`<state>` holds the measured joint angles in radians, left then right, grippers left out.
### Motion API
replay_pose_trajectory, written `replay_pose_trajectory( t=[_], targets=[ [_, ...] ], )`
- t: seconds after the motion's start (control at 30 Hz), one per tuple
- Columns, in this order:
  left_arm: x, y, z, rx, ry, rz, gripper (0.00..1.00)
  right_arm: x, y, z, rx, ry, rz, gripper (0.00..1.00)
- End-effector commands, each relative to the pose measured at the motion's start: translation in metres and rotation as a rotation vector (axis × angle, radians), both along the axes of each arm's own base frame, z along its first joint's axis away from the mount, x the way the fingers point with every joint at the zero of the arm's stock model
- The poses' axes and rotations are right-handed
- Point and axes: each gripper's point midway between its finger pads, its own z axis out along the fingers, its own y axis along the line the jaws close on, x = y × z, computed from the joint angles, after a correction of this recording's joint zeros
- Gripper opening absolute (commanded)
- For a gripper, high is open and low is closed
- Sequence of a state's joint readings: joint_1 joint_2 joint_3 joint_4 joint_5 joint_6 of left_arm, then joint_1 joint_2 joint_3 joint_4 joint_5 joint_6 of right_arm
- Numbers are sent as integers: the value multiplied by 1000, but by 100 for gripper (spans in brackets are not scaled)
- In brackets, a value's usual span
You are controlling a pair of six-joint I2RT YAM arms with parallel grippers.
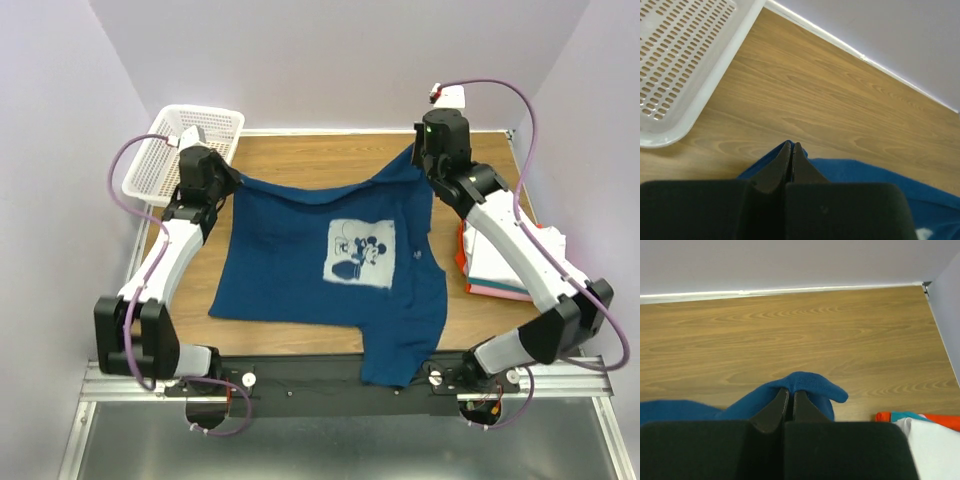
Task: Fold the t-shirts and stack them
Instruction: Flatten the tshirt out
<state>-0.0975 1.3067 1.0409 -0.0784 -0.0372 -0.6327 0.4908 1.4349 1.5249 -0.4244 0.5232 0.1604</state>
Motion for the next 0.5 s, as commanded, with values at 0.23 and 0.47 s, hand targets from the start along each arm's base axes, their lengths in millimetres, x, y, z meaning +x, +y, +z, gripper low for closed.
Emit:
replay_pose_trajectory(
  t=[0.23, 0.47],
  targets=[
    [87, -9, -26, 6, -19, -29, 0, 82, -22, -55, 60, 56, -93, 1],
    [122, -19, -53, -11, 31, -62, 0, 117, -29, -86, 39, 105, -115, 1]
  ],
)
